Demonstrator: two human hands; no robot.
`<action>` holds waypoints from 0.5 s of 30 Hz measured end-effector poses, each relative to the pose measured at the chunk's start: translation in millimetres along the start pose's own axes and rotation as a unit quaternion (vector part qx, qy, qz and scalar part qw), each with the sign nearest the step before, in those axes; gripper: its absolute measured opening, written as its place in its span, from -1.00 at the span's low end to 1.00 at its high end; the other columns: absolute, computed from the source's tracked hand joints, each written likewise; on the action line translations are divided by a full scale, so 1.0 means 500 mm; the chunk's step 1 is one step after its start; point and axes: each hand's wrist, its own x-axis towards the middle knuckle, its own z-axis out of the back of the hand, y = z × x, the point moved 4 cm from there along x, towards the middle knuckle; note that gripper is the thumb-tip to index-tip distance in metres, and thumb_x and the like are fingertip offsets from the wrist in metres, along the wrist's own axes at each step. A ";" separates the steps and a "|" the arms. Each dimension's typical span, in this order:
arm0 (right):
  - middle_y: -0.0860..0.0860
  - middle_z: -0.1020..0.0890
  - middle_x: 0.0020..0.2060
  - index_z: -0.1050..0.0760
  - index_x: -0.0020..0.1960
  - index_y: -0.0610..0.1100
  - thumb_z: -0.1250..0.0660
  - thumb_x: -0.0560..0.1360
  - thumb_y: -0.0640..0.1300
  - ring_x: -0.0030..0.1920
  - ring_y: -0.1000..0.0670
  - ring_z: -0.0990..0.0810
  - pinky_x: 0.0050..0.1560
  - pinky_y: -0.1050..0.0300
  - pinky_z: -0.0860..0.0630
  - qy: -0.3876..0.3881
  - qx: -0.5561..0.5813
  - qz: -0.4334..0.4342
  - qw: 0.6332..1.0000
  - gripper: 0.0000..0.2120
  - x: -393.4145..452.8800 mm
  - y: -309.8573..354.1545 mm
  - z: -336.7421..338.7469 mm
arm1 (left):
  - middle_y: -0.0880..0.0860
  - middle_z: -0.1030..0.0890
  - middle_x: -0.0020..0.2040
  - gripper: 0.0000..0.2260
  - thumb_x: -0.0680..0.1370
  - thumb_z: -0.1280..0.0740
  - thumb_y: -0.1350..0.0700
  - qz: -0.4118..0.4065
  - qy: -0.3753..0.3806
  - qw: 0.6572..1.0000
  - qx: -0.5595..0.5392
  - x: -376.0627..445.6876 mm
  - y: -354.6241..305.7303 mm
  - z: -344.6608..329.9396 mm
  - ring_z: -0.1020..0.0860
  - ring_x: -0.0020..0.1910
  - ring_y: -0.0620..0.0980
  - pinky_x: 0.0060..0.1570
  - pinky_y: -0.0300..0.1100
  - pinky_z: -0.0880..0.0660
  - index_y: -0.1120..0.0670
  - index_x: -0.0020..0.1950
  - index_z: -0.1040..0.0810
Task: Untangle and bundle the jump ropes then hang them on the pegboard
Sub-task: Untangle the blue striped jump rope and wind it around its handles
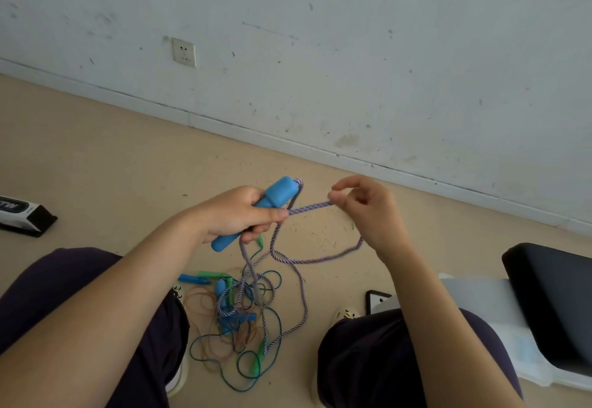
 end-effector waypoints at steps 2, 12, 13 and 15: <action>0.09 -0.46 -0.45 -0.62 -0.16 -0.01 -0.45 0.50 -0.08 -0.46 0.15 -0.33 -0.37 0.23 -0.31 -0.057 -0.007 -0.017 0.998 -0.93 0.007 -0.008 0.021 | -0.03 -0.41 -0.43 -0.84 0.58 -0.40 0.05 -0.010 -0.017 1.000 -0.006 0.000 0.000 0.015 -0.31 -0.50 -0.09 -0.46 -0.28 -0.37 0.14 -0.09 -0.55; 0.16 -0.49 -0.48 -0.63 -0.10 -0.08 -0.46 0.49 -0.06 -0.47 0.19 -0.36 -0.42 0.36 -0.31 0.221 0.008 0.009 0.975 -0.91 -0.036 0.014 -0.089 | 0.03 -0.55 -0.38 -0.66 0.53 -0.45 -0.02 -0.047 0.032 0.996 -0.067 -0.001 -0.015 -0.020 -0.36 -0.56 -0.11 -0.49 -0.30 -0.37 0.29 -0.03 -0.57; 0.19 -0.47 -0.50 -0.62 -0.13 -0.08 -0.43 0.52 -0.11 -0.48 0.21 -0.34 -0.43 0.41 -0.28 0.201 0.008 0.019 0.979 -0.93 -0.032 0.018 -0.083 | 0.04 -0.55 -0.39 -0.66 0.51 -0.45 -0.02 -0.052 0.033 0.995 -0.073 -0.004 -0.019 -0.014 -0.37 -0.57 -0.11 -0.48 -0.30 -0.38 0.28 -0.04 -0.59; 0.19 -0.41 -0.53 -0.59 -0.18 -0.06 -0.38 0.54 -0.13 -0.51 0.20 -0.30 -0.46 0.37 -0.24 0.119 0.047 0.012 0.992 -0.87 -0.017 0.020 -0.046 | 0.05 -0.52 -0.41 -0.76 0.48 -0.45 -0.03 -0.061 0.009 0.993 -0.097 -0.011 -0.026 0.012 -0.35 -0.57 -0.10 -0.50 -0.29 -0.36 0.15 -0.13 -0.65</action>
